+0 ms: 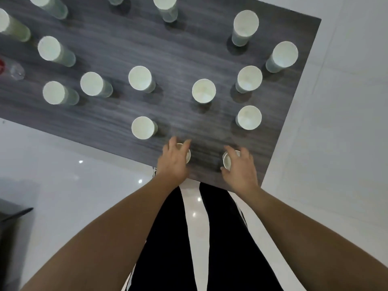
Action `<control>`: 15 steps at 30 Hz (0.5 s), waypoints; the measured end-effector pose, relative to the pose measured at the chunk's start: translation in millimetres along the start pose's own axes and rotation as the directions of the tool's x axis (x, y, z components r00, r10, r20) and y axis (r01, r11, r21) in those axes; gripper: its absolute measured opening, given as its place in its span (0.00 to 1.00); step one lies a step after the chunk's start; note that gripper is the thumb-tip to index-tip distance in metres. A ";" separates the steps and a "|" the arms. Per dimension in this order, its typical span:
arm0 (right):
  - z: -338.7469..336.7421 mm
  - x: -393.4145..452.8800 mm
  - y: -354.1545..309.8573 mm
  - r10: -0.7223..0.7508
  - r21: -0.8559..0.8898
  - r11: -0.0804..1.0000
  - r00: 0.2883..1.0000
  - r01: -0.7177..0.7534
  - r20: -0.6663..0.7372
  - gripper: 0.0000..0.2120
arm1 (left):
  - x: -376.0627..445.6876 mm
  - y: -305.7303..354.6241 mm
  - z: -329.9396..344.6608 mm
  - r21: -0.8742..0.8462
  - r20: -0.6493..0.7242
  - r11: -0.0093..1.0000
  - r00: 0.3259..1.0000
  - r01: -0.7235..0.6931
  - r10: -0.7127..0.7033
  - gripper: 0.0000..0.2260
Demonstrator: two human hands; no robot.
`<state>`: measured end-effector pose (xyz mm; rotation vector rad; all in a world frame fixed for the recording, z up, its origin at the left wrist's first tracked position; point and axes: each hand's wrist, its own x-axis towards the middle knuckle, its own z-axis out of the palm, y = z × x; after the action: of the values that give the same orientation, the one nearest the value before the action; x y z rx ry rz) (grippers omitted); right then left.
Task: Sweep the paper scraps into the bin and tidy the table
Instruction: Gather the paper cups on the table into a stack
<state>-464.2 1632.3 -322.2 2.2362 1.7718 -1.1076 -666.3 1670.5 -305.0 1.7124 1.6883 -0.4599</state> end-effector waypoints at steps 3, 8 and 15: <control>-16.5 -6.2 -9.5 0.015 0.225 0.972 0.946 0.062 -0.325 0.29 | 5.5 -2.2 -10.0 -0.127 -0.049 0.992 0.999 0.012 -0.019 0.28; -76.1 14.2 -30.5 0.129 0.240 0.970 0.791 0.024 -0.598 0.29 | -6.5 7.1 -50.7 -0.256 -0.366 0.964 0.930 -0.076 -0.024 0.24; -68.3 61.5 -27.8 0.145 -0.033 0.987 0.964 -0.156 -0.222 0.31 | -0.2 -22.3 -77.2 -0.182 -0.485 0.972 0.847 0.147 -0.218 0.23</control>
<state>-451.3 1724.1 -297.3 2.4964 1.6458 -0.8066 -704.1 1721.0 -255.2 1.6651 2.2102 0.0394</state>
